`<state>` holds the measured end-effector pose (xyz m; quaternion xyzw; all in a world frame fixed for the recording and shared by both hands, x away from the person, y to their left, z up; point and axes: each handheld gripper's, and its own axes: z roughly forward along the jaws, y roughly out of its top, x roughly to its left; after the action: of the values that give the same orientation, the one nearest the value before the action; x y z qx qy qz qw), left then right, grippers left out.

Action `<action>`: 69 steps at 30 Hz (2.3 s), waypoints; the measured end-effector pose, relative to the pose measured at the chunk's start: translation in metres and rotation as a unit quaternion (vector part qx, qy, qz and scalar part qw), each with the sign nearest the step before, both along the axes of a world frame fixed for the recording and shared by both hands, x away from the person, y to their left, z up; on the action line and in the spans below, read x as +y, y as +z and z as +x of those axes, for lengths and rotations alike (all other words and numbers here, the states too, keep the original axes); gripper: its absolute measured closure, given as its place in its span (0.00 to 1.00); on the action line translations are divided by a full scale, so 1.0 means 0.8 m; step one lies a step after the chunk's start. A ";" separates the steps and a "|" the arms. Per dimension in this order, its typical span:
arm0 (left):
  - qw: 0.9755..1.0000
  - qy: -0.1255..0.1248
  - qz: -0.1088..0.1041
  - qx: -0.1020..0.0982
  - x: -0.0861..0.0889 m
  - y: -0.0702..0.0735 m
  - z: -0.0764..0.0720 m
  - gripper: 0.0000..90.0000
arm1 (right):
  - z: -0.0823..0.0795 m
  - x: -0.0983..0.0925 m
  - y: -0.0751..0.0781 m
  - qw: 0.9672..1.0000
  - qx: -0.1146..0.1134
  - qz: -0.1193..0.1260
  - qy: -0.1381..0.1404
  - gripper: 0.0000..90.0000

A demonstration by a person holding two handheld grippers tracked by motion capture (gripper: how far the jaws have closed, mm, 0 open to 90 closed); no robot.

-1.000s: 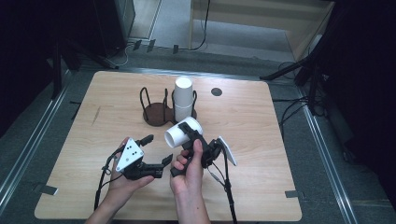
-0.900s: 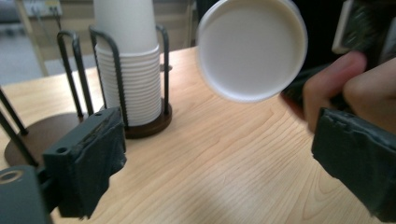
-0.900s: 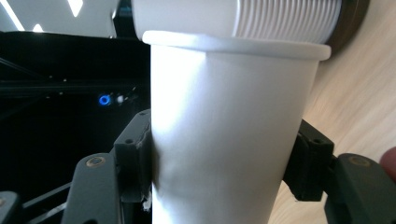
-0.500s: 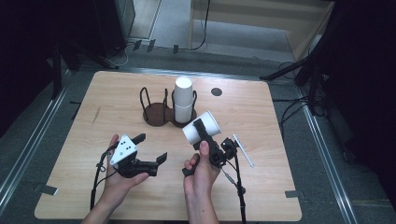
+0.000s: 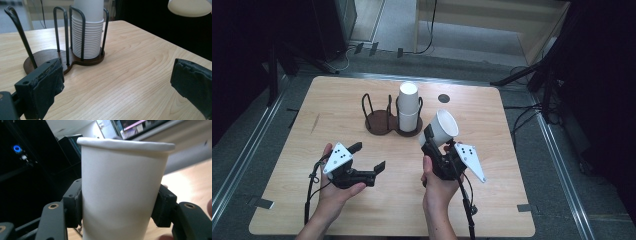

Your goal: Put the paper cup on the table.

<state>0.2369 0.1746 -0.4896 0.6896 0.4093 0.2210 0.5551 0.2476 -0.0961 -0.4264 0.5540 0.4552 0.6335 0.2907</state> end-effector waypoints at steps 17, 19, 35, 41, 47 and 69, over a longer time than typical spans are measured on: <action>0.998 0.064 -0.010 0.018 0.054 -0.014 0.005 0.00 | 0.012 -0.017 -0.001 0.992 -0.058 -0.113 -0.008 0.39; 0.997 0.077 -0.002 0.016 0.062 -0.017 0.005 0.00 | 0.014 -0.019 -0.003 0.990 -0.060 -0.126 -0.010 0.39; 0.977 0.210 0.025 0.025 0.142 -0.055 0.002 0.00 | 0.054 -0.050 -0.030 0.978 -0.097 -0.181 -0.046 0.41; 0.975 0.217 0.030 0.029 0.145 -0.064 0.002 0.00 | 0.072 -0.061 -0.040 0.973 -0.124 -0.190 -0.040 0.41; 0.972 0.232 0.029 0.023 0.146 -0.071 0.002 0.00 | 0.097 -0.073 -0.055 0.977 -0.106 -0.182 -0.031 0.41; 0.972 0.235 0.019 0.014 0.144 -0.076 0.002 0.00 | 0.168 -0.107 -0.114 0.973 -0.019 -0.228 -0.041 0.42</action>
<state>0.2383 0.2897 -0.5504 0.5879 0.5631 0.3433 0.4684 0.3821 -0.1813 -0.5179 0.4788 0.5589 0.5114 0.4436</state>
